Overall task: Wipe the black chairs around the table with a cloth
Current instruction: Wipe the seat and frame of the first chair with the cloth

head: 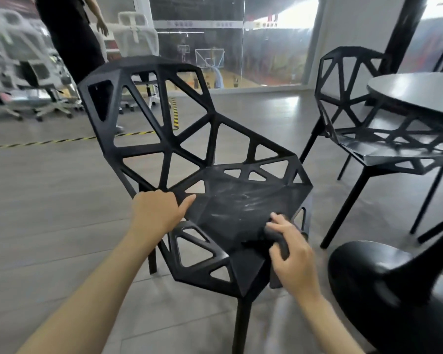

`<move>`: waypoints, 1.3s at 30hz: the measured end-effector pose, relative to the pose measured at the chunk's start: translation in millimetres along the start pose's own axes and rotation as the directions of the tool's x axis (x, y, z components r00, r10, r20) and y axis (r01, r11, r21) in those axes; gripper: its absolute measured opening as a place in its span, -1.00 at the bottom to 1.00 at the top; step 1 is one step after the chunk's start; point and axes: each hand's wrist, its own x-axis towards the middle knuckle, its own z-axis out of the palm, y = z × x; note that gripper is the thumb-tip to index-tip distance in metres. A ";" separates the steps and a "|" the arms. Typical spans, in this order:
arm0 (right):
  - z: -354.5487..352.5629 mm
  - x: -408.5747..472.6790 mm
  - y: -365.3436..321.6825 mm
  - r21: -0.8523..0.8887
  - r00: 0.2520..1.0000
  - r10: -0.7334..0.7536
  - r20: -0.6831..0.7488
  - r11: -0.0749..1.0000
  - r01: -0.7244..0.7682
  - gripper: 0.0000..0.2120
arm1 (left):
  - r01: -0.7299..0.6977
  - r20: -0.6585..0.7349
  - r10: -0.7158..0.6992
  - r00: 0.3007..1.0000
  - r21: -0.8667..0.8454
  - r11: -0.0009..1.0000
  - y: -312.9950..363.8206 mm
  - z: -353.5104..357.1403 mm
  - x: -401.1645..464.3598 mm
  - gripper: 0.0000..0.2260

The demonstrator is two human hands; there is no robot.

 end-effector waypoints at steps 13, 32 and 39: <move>1.6 0.0 0.7 0.141 0.958 -0.228 0.173 0.968 0.205 -0.65 | -0.114 0.080 0.116 0.990 -0.030 0.993 -8.6 -3.3 3.4 -0.65; 24.5 -98.5 -72.8 0.057 0.860 -0.493 0.131 0.870 0.490 -0.60 | -0.337 0.093 0.338 0.936 -0.033 0.941 -67.4 -0.8 -33.5 -0.52; -22.8 -31.1 1.4 0.079 0.987 -0.160 0.005 0.984 0.159 -0.65 | -0.351 0.085 0.349 0.933 0.010 0.936 -65.1 1.3 -32.1 -0.56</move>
